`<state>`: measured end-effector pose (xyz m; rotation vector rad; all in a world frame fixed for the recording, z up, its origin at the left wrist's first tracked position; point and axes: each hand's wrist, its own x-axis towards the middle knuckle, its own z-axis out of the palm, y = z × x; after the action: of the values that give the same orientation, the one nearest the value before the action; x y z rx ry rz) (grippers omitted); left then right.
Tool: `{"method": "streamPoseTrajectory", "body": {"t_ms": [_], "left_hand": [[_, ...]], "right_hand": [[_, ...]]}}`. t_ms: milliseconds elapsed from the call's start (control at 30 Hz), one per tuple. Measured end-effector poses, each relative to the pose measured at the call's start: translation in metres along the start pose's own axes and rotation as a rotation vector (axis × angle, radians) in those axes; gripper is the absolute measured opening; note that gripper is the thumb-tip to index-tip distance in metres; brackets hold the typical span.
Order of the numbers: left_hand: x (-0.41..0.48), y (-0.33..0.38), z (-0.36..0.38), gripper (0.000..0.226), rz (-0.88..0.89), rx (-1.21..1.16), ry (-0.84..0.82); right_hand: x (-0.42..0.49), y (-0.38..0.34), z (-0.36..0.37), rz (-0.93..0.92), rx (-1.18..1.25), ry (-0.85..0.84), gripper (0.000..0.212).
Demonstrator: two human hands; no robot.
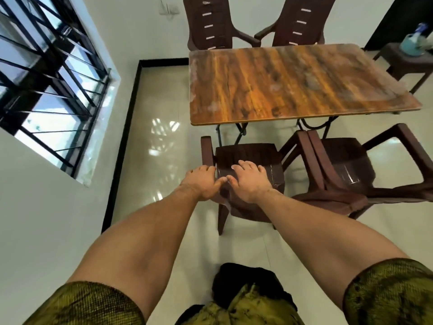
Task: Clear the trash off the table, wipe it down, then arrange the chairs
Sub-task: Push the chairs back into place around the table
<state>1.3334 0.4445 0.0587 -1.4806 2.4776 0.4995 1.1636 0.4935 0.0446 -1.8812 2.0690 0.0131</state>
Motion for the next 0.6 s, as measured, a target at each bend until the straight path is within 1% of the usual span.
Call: {"method": "streamPoseTrajectory", "body": {"t_ms": [233,433,600], "left_hand": [[0.084,-0.069,-0.031,0.066,0.101,0.077,-0.002],[0.158,-0.132,-0.066,0.065,0.195,0.158,-0.051],[0.199,-0.184,-0.093,0.066,0.243,0.175,-0.091]], "right_hand": [[0.093,-0.037,-0.005,0.099,0.025,0.064,0.056],[0.181,-0.070,-0.006,0.211,0.102,0.061,0.055],[0.229,-0.103,-0.010,0.266,0.155,0.058,0.057]]}}
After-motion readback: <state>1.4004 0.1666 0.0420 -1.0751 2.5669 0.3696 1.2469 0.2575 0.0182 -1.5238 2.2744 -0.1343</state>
